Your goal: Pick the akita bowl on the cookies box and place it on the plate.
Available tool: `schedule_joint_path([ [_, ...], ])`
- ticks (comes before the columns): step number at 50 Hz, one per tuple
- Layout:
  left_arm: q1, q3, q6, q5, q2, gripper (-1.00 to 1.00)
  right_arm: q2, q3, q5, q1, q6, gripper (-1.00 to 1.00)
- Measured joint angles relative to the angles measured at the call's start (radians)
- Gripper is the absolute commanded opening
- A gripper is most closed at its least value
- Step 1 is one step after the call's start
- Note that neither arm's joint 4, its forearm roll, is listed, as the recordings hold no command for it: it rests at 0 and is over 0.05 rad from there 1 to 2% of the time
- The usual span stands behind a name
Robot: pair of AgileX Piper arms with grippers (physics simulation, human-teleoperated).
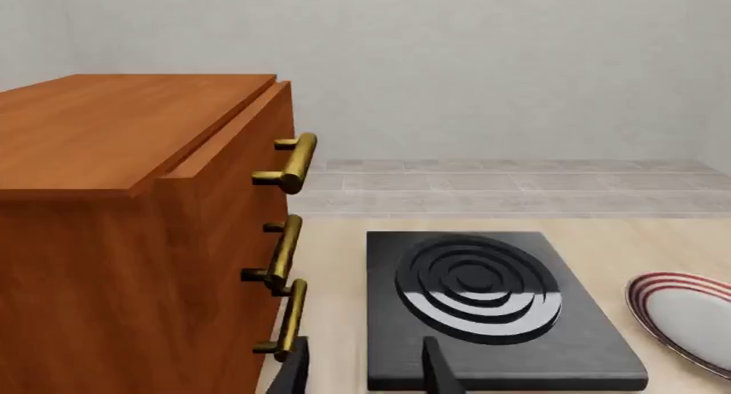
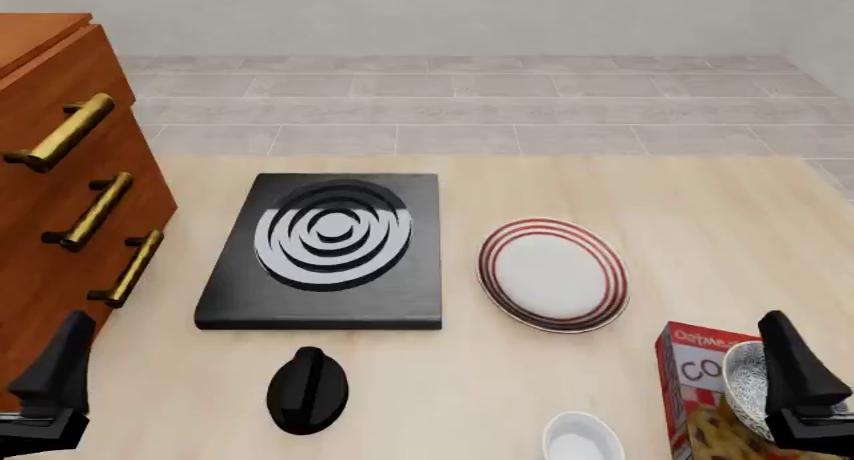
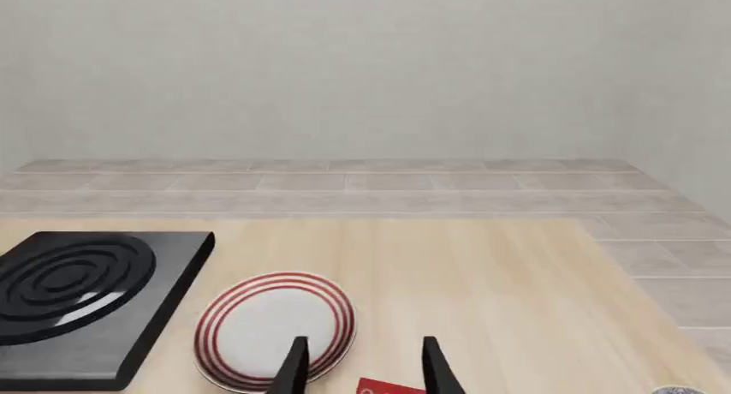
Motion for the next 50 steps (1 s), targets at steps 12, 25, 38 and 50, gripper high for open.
schedule_joint_path([
  [12, 0.0, 0.0, 0.0, 0.0, 0.0, 1.0, 0.003, -0.008, 0.009, 0.0, -0.005, 1.0],
  [25, 0.0, 0.0, 0.0, 0.0, 0.0, 1.0, 0.004, -0.022, 0.023, 0.001, -0.01, 1.0],
  [38, 0.0, 0.0, 0.0, 0.0, 0.0, 1.0, 0.056, -0.204, 0.139, -0.031, 0.033, 1.0],
  [50, 0.0, 0.0, 0.0, 0.0, 0.0, 1.0, 0.232, -0.499, 0.314, -0.111, -0.005, 1.0],
])
